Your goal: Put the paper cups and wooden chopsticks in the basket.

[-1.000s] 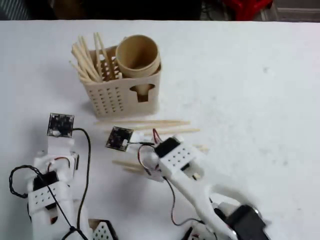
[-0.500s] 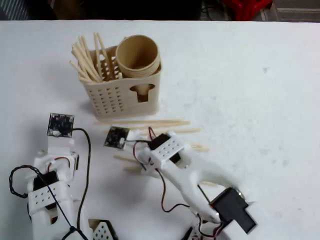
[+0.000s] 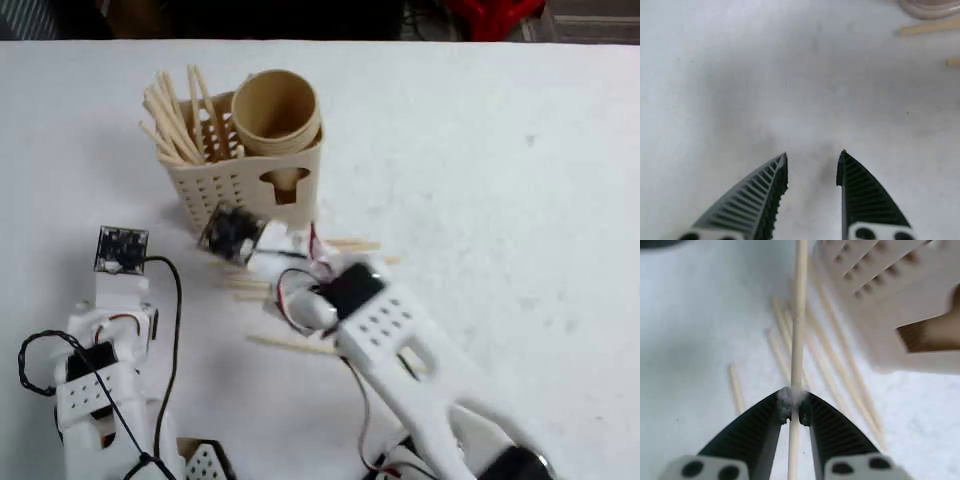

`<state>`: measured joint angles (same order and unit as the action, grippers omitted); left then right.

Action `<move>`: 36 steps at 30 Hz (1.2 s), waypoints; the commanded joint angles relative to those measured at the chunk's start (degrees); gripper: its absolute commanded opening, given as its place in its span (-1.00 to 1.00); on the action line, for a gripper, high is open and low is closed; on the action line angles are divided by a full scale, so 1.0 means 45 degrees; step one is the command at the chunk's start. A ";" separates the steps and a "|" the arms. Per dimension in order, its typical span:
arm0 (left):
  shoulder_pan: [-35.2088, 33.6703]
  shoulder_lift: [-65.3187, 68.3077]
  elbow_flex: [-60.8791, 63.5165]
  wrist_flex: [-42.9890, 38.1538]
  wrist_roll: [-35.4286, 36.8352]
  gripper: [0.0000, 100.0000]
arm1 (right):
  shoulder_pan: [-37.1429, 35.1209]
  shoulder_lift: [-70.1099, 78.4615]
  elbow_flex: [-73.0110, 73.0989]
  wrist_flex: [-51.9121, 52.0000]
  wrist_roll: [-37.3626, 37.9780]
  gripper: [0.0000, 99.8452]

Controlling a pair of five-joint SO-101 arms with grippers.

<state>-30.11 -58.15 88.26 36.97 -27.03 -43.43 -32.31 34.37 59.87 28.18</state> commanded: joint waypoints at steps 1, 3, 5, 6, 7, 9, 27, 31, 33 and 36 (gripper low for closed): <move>-0.0088 -0.0244 -0.0078 -0.0215 0.0117 -0.65 | -0.0068 -0.1241 -0.2637 0.0127 -0.1153 -0.97; -0.0088 -0.0244 -0.0078 -0.0215 0.0117 -0.65 | -0.0068 -0.1006 -0.3966 -0.0576 -0.1836 -0.97; -0.0088 -0.0244 -0.0078 -0.0215 0.0117 -0.65 | -0.0068 -0.0518 -0.5158 -0.1612 -0.2403 -0.97; -0.0088 -0.0244 -0.0078 -0.0215 0.0117 -0.65 | -0.0068 -0.0166 -0.5685 -0.2217 -0.2540 -0.97; -0.0088 -0.0244 -0.0078 -0.0215 0.0117 -0.65 | -0.0049 0.0244 -0.6212 -0.2882 -0.2598 -0.97; -0.0088 -0.0244 -0.0078 -0.0215 0.0117 -0.65 | -0.0049 0.1162 -0.7131 -0.4132 -0.2598 -0.97; -0.0088 -0.0244 -0.0078 -0.0215 0.0117 -0.65 | -0.0283 0.7179 -1.2777 -0.6711 -0.2696 -0.96; -0.0088 -0.0244 -0.0078 -0.0215 0.0117 -0.65 | -0.0244 0.7121 -1.2757 -0.6339 -0.2696 -0.84; -0.0088 -0.0244 -0.0078 -0.0215 0.0117 -0.65 | -0.0283 0.7082 -1.2796 -0.5988 -0.2696 -0.75; -0.0088 -0.0244 -0.0078 -0.0215 0.0117 -0.65 | -0.0264 0.7082 -1.2835 -0.5558 -0.2676 -0.76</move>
<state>-30.11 -58.15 88.26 36.97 -27.03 -44.22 0.75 -20.13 33.76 16.48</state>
